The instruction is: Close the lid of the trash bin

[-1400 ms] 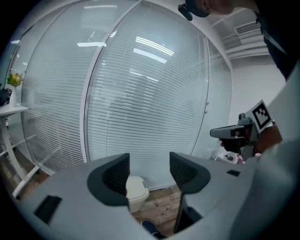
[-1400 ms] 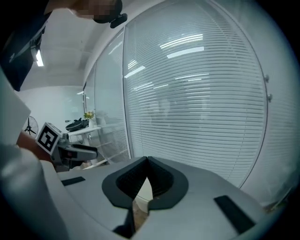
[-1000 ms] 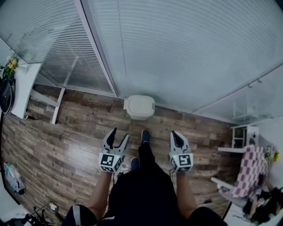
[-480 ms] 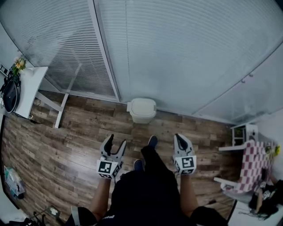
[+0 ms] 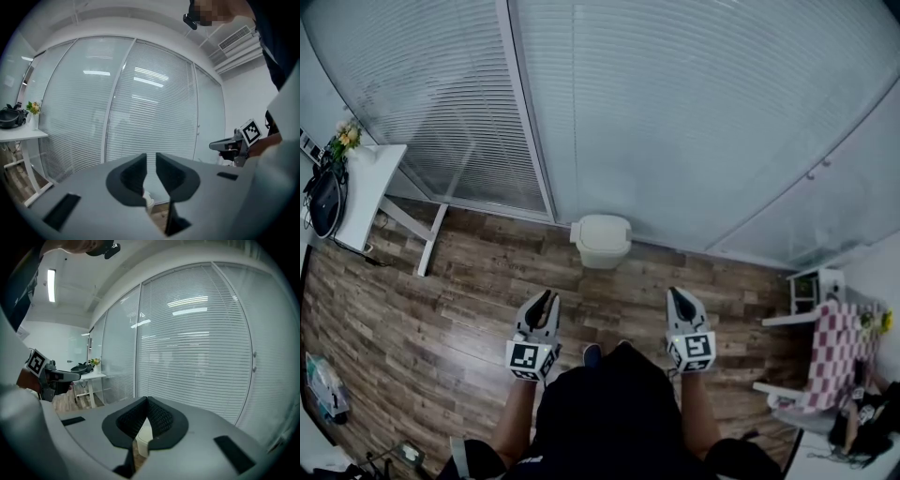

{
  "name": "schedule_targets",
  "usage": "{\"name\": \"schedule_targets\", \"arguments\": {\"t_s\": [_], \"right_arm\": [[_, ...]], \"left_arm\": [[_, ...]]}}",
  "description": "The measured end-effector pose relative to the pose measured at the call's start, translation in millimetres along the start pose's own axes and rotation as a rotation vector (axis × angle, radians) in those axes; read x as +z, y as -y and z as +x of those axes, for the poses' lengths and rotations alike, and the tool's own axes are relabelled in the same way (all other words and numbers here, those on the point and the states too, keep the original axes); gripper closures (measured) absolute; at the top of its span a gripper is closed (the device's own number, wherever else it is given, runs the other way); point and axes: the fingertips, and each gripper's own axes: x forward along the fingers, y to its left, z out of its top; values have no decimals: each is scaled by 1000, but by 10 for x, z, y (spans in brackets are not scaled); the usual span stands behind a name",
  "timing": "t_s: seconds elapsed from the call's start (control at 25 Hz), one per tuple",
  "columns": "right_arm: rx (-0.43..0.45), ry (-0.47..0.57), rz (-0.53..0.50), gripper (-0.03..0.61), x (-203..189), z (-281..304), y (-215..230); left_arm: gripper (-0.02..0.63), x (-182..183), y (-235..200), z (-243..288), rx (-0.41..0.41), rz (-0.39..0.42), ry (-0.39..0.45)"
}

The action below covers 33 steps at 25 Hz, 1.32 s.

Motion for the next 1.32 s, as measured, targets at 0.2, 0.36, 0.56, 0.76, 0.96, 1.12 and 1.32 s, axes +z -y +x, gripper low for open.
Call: {"name": "schedule_targets", "arguments": {"t_s": [0.2, 0.36, 0.56, 0.76, 0.96, 1.12, 1.32], "right_arm": [[34, 43, -6, 575, 111, -17, -56], [35, 13, -58, 577, 97, -40, -35], [29, -6, -64, 577, 100, -65, -15], [27, -2, -47, 577, 93, -100, -43], [37, 17, -55, 577, 136, -105, -45], [34, 13, -46, 577, 130, -123, -49], [29, 18, -66, 577, 145, -132, -28]], "left_arm": [[606, 49, 15, 23, -2, 32, -2], [607, 42, 89, 35, -39, 20, -18], [607, 14, 98, 58, -42, 40, -6], [607, 22, 150, 46, -55, 38, -6], [607, 124, 103, 69, -26, -52, 11], [607, 132, 127, 33, -30, -42, 12], [607, 90, 145, 24, -28, -49, 7]]}}
